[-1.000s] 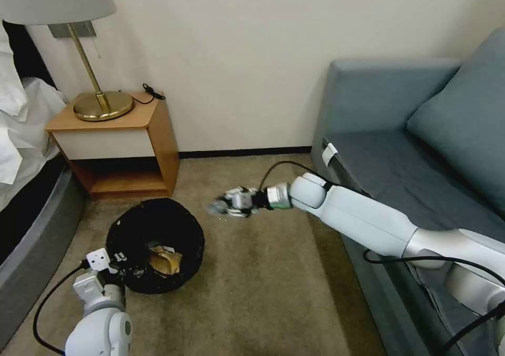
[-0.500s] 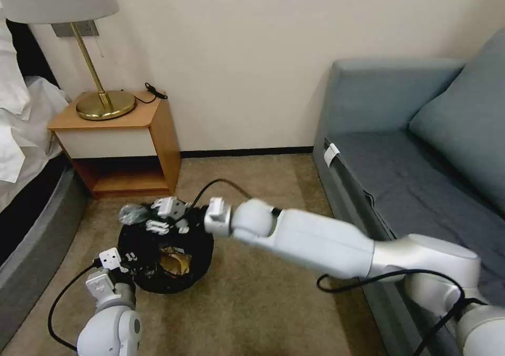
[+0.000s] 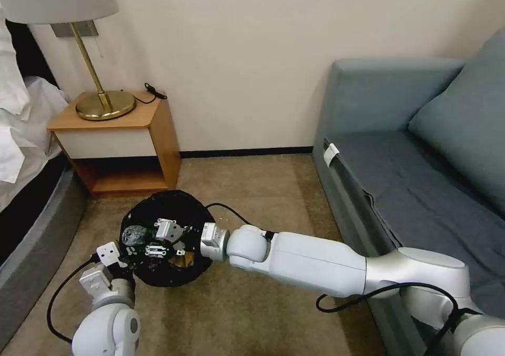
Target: Pick up the trash bin, then pick up the garbage on the floor and place it into the trash bin.
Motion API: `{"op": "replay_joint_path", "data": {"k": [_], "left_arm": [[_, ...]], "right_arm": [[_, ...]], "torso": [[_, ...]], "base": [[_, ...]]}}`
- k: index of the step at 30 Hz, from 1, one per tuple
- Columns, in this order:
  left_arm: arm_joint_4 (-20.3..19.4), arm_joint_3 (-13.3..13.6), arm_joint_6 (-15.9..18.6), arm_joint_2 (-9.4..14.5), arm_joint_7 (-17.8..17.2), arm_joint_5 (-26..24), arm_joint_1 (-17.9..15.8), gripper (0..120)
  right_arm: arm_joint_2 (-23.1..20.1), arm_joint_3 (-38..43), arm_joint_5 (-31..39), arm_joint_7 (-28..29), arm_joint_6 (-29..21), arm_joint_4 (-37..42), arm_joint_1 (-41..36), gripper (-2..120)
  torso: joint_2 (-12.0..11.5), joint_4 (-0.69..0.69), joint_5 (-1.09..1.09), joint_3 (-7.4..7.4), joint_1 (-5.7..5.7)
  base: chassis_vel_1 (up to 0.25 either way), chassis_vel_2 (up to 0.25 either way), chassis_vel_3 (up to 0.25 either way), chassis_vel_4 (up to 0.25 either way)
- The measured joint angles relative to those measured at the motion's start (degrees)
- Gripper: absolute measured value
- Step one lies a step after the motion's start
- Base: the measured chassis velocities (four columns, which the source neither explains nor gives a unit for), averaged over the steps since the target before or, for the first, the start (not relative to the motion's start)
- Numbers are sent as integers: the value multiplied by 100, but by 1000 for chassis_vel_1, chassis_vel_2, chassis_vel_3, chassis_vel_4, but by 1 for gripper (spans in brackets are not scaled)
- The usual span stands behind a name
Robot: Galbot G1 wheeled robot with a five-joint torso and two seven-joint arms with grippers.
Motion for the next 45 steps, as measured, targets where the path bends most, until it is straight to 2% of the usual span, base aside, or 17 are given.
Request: {"op": "replay_joint_path", "data": {"k": [2,3,7,11,13,16,17,19,21,22,26,30,37,39,41,44,45], "left_arm": [[-2,-26,15,0,-4,-22,6,2],[-2,-26,15,0,-4,-22,6,2],[-21,-37,130,0,-119,-197,14,2],[-11,-47,244,0,-289,-393,44,2],[-3,-59,293,0,-358,-473,52,2],[-100,-71,760,0,-957,-1315,84,2],[-100,-71,760,0,-957,-1315,84,2],[-227,-61,1141,0,-1529,-2243,94,2],[-210,-77,1249,0,-1939,-2708,75,2],[-210,-77,1249,0,-1939,-2708,75,2],[-70,-129,1335,1,-2385,-3090,42,2],[80,-136,1338,0,-2535,-3112,23,2],[192,-147,1299,0,-2486,-3004,7,5],[189,-162,1231,0,-2267,-2784,33,14],[177,-166,1205,0,-2192,-2695,44,18],[105,-190,1002,-1,-1701,-2060,127,33],[105,-190,1002,-1,-1701,-2060,127,33]], "right_arm": [[-27,34,-13,0,7,0,11,70],[-27,34,-13,0,7,0,11,70],[-63,105,-62,0,18,-11,50,90],[-114,242,-76,0,34,45,62,99],[-141,299,-76,0,36,78,73,99],[-252,434,-79,-6,46,191,128,100],[-252,434,-79,-6,46,191,128,100],[-329,499,-79,-12,55,257,146,100],[-368,544,-83,-16,66,284,140,100],[-368,544,-83,-16,66,284,140,100],[-393,574,-111,-20,88,300,84,100],[-395,580,-129,-23,109,284,46,100],[-438,599,-137,-34,116,283,4,100],[-491,622,-140,-41,117,289,-13,100],[-508,632,-140,-43,117,297,-19,100],[-604,689,-134,-51,94,351,-41,100],[-604,689,-134,-51,94,351,-41,100]], "torso": [[0,0,0,0,0],[0,0,0,0,0],[0,0,0,0,0],[0,0,0,0,0],[0,0,0,0,0],[0,1,0,0,0],[0,1,0,0,0],[0,-1,1,0,0],[0,-2,0,0,0],[0,-2,0,0,0],[0,0,0,0,0],[0,-1,0,0,0],[0,0,1,0,0],[0,0,-1,0,0],[0,0,-1,0,0],[0,0,0,0,0],[0,0,0,0,0]], "base": [[0,0,0,0],[0,0,0,0],[0,0,0,0],[0,0,0,0],[0,0,0,0],[0,0,0,0],[0,0,0,0],[0,0,0,0],[0,0,0,0],[0,0,0,0],[0,0,0,0],[0,0,0,0],[0,0,0,0],[0,0,0,0],[0,0,0,0],[0,0,0,0],[0,0,0,0]]}}
